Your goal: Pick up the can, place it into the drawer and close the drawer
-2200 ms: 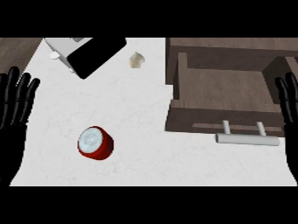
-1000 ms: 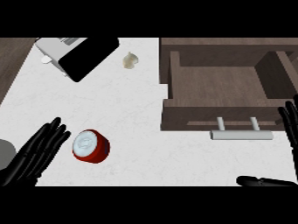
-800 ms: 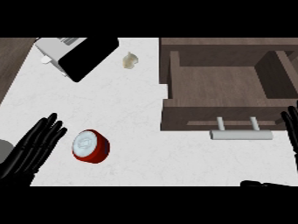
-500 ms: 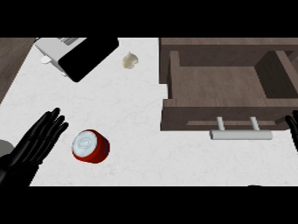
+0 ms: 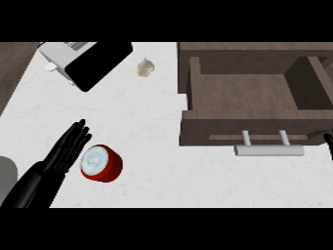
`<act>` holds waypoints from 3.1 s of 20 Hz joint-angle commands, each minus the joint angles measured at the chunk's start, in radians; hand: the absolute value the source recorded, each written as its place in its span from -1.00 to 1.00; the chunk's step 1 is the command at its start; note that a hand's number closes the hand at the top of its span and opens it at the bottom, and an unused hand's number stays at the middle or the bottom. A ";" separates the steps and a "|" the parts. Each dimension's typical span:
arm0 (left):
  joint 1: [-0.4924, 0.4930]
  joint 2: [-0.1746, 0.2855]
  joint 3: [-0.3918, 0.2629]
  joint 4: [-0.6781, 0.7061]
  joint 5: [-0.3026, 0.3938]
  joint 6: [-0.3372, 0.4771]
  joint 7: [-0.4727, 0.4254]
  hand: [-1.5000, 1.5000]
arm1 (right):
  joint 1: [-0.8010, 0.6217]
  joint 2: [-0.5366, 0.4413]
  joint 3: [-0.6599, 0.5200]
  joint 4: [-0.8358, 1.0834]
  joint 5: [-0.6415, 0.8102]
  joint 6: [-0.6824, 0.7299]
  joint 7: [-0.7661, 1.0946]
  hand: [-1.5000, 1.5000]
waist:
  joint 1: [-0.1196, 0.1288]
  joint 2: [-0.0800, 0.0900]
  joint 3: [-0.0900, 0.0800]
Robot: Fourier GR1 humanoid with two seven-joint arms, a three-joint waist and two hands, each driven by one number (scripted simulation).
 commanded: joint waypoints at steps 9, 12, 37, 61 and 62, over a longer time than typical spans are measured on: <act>0.011 -0.007 0.039 0.112 -0.032 -0.016 -0.089 -1.00 | -0.044 -0.036 -0.104 0.059 -0.057 0.068 -0.001 -1.00 | 0.002 0.000 0.000; -0.033 -0.017 0.063 0.250 -0.078 -0.002 -0.199 -1.00 | -0.004 0.034 -0.033 0.075 0.022 0.046 -0.076 -1.00 | 0.001 0.000 0.000; -0.182 0.036 0.184 0.807 -0.187 -0.044 -0.567 -1.00 | -0.119 0.055 -0.052 0.100 0.066 0.026 -0.029 -1.00 | 0.001 0.001 0.000; -0.298 -0.001 0.198 1.010 -0.199 0.022 -0.630 -1.00 | 0.012 0.081 -0.075 -0.029 0.015 0.096 -0.006 -1.00 | -0.003 0.000 0.000; -0.290 -0.009 0.192 0.979 -0.182 0.011 -0.610 -1.00 | -0.052 0.051 -0.112 -0.005 -0.014 0.115 0.036 -1.00 | -0.001 0.000 0.000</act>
